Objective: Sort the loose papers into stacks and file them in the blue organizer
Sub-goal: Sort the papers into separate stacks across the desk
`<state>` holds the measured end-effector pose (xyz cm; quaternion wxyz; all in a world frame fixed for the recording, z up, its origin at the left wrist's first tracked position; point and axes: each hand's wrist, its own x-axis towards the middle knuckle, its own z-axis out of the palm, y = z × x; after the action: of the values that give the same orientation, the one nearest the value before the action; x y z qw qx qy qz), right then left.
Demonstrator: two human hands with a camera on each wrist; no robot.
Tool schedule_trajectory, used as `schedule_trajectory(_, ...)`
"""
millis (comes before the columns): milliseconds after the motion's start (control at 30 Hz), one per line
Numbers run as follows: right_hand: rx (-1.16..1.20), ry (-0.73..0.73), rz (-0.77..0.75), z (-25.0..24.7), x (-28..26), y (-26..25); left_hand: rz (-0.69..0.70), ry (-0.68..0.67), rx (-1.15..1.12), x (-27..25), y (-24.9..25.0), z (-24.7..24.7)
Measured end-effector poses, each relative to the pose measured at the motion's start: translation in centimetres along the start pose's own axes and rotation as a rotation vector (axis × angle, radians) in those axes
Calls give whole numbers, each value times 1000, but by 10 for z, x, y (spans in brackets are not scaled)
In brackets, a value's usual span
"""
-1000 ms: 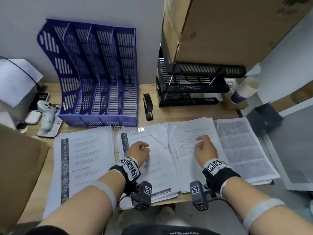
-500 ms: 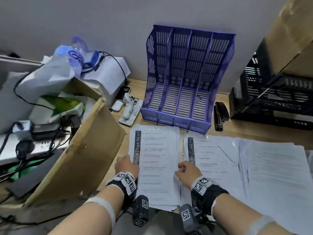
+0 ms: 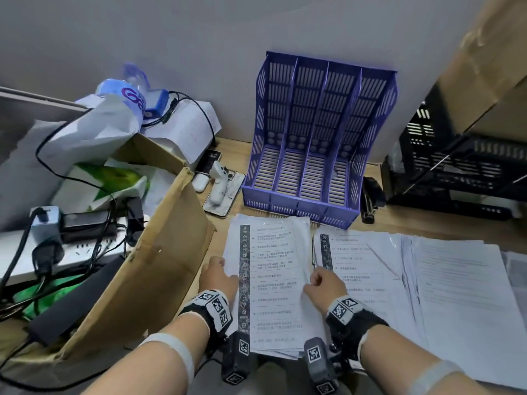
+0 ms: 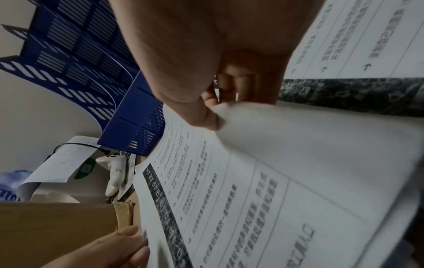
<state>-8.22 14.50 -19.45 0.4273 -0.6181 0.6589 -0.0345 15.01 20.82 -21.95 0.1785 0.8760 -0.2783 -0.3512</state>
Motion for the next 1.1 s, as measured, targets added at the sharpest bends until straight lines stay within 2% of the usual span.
schedule_trajectory(167, -49, 124, -11, -11, -6, 1, 31, -40, 29, 2, 7, 5)
schedule_trajectory(367, -54, 175, 23, -17, -10, 7, 45, -88, 11, 4, 13, 10)
schedule_trajectory(600, 163, 147, 64, -27, -10, 11, 46, -21, -10, 1, 14, 9)
schedule_trajectory(667, 199, 173, 68, -39, -8, 18, 48, -74, -100, 1, 23, 11)
schedule_trajectory(800, 191, 182, 126, -69, -3, 38, 83, -325, -191, -11, 55, 20)
schedule_trajectory(867, 159, 221, 153, -83, -5, 50, 136, -469, -158, -20, 72, 32)
schedule_trajectory(1000, 120, 253, 170, -110, -19, 72, 326, -588, -69, -35, 98, 67)
schedule_trajectory(1100, 55, 305, 286, -134, -28, 88, 337, -692, -40, -51, 116, 90)
